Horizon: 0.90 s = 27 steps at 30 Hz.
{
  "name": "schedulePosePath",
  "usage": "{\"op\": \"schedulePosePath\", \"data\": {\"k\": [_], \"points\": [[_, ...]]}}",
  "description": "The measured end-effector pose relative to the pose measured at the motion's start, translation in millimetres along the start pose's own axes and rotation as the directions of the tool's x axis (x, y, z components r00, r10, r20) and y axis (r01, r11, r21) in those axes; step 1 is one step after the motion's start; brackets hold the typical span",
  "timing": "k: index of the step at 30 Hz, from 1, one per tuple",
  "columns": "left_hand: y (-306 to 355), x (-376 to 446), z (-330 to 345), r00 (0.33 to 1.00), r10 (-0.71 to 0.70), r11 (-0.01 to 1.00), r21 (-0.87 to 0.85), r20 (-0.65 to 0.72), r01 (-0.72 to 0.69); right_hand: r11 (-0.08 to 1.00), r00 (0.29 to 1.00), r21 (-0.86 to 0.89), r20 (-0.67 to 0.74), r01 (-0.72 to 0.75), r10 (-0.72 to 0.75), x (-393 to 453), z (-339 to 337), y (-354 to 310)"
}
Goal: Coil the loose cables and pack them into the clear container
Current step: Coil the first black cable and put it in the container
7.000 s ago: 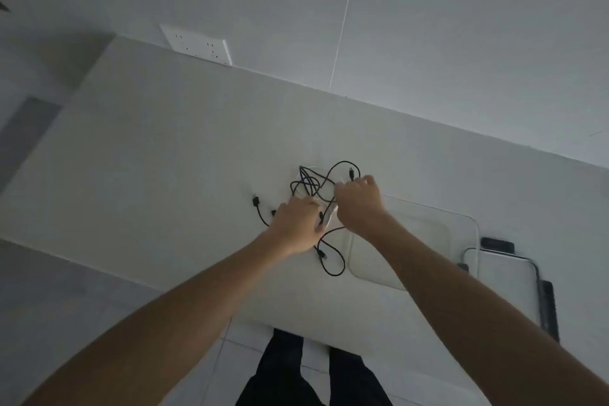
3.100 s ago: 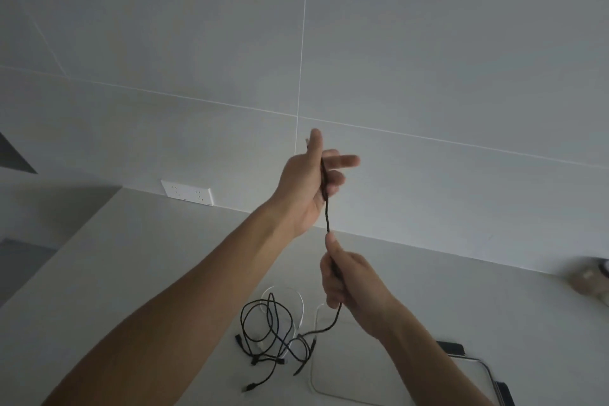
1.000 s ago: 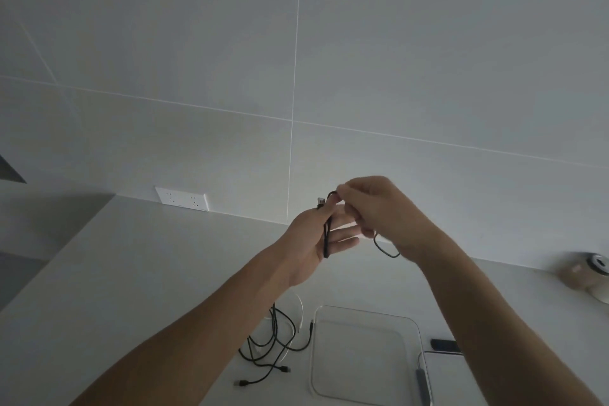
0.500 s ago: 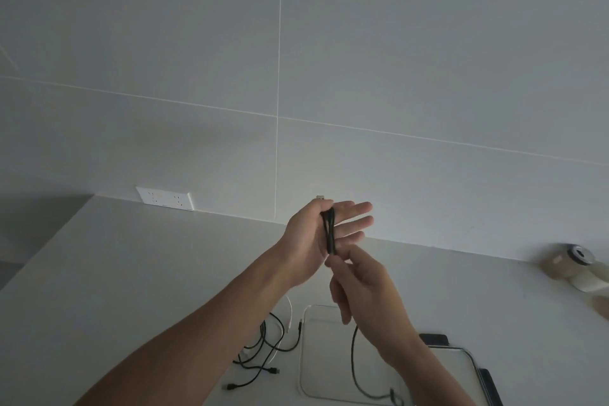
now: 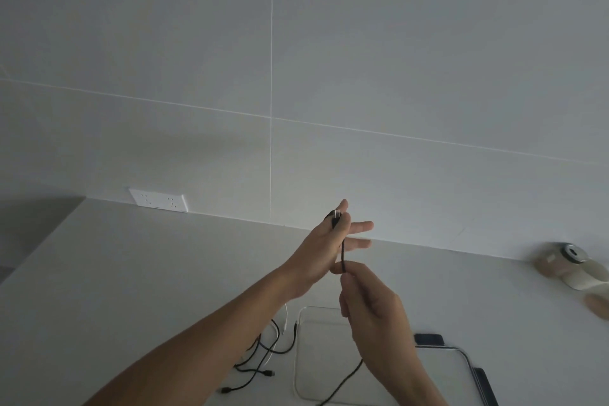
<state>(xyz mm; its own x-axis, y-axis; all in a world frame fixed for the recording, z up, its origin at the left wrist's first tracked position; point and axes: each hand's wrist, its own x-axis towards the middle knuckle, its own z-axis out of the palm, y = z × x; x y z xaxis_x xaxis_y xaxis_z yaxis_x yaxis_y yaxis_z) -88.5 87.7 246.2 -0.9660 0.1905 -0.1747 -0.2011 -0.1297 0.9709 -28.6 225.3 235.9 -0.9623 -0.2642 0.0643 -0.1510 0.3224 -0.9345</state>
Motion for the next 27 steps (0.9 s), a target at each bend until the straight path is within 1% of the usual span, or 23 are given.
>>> {"op": "schedulePosePath", "data": {"k": [1,2,4,5,7,8,9,11,14,16,18,21,23,25,27], "points": [[0.3,0.1,-1.0,1.0,0.013,1.0,-0.021,-0.007,-0.013,0.999,1.0,0.041,0.005,-0.011,0.011,-1.7,-1.2,-0.7],[2.9,-0.3,-0.8,0.999,0.028,0.997,-0.068,-0.02,-0.03,0.995,0.998,0.087,0.046,-0.043,0.039,-3.1,-0.4,-0.5],[9.4,0.7,0.4,0.998,0.049,0.972,-0.226,-0.047,-0.058,0.967,0.98,0.196,0.15,-0.162,0.134,-4.2,6.1,5.3],[13.3,1.9,0.6,0.998,0.043,0.943,-0.328,-0.054,-0.058,0.945,0.97,0.24,0.148,-0.224,0.193,-3.6,9.5,10.0],[21.0,4.2,-3.3,0.999,0.008,0.869,-0.494,-0.053,-0.033,0.9,0.952,0.315,0.056,-0.303,0.301,-1.1,10.4,18.8],[24.1,4.7,-6.7,1.0,-0.006,0.833,-0.553,-0.025,-0.009,0.873,0.943,0.368,0.036,-0.32,0.33,1.1,7.9,20.9],[25.6,4.3,-9.7,1.0,-0.011,0.799,-0.601,0.019,0.02,0.842,0.94,0.431,0.046,-0.325,0.339,4.1,4.5,22.3],[26.6,2.1,-14.1,0.993,0.003,0.742,-0.666,0.117,0.076,0.783,0.942,0.527,0.127,-0.33,0.311,12.6,-1.9,21.9],[23.9,-0.6,-11.6,0.972,0.0,0.7,-0.694,0.234,0.167,0.735,0.932,0.575,0.246,-0.361,0.265,25.5,-6.2,16.7],[21.6,-1.6,-10.1,0.951,-0.006,0.686,-0.691,0.31,0.229,0.746,0.939,0.574,0.261,-0.338,0.225,32.0,-7.1,12.3],[19.5,-2.7,-10.8,0.939,-0.022,0.71,-0.655,0.344,0.257,0.751,0.949,0.581,0.229,-0.314,0.219,35.4,-9.2,8.9],[17.6,-4.7,-12.4,0.949,-0.069,0.775,-0.583,0.307,0.245,0.734,0.955,0.612,0.172,-0.295,0.241,38.9,-13.4,8.0],[17.8,-4.8,-13.2,0.965,-0.114,0.8,-0.555,0.236,0.231,0.724,0.958,0.63,0.142,-0.281,0.249,41.4,-16.5,8.0],[17.9,-4.6,-12.4,0.976,-0.163,0.831,-0.513,0.147,0.216,0.757,0.962,0.597,0.103,-0.264,0.254,43.0,-18.2,9.2],[18.5,-5.2,-10.9,0.978,-0.189,0.855,-0.475,0.087,0.207,0.799,0.963,0.541,0.09,-0.263,0.255,41.9,-16.6,11.3]]}}
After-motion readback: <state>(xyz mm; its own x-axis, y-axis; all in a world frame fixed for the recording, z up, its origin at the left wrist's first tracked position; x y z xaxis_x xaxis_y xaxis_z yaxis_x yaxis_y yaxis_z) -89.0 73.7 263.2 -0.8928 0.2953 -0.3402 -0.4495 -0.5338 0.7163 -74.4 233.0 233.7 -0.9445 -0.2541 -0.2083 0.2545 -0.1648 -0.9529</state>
